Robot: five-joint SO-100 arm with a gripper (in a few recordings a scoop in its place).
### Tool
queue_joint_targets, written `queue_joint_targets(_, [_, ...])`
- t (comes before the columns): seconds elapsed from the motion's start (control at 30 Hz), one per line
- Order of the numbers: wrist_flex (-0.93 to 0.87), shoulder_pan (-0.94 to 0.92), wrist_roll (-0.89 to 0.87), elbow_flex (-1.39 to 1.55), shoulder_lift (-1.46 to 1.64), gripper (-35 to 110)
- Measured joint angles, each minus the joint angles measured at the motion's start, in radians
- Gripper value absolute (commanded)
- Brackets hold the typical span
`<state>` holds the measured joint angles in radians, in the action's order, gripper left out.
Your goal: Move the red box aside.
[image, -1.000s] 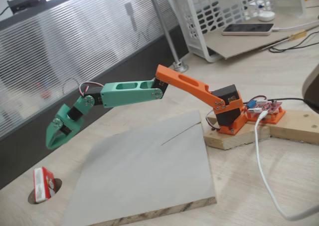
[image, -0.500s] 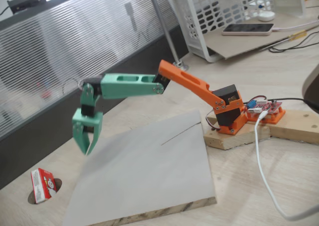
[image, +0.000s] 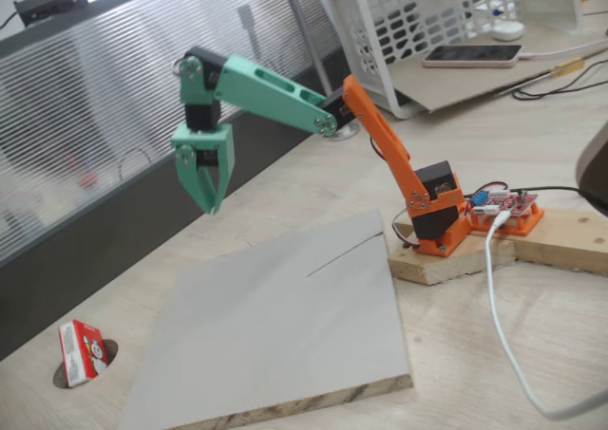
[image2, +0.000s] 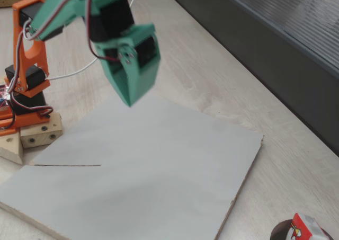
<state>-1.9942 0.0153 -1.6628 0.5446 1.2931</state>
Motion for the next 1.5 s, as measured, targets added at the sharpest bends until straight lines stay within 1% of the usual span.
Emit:
queue_joint_targets(0.17, [-0.002, 0.002, 0.000, 0.012, 0.097, 4])
queue_joint_targets(0.27, [-0.002, 0.002, -0.005, 0.094, 0.156, 4])
queue_joint_targets(0.77, [-0.002, 0.006, -0.005, 0.871, 0.730, 4])
queue_joint_targets(1.03, [0.014, 0.005, -0.005, 1.256, 0.923, 4])
queue_joint_targets(1.1, [0.069, 0.005, -0.005, 1.331, 0.936, 4])
queue_joint_targets(1.37, [0.382, 0.005, -0.005, 1.647, 0.939, 4])
queue_joint_targets(1.5, [0.491, 0.005, -0.005, 1.782, 0.939, 4])
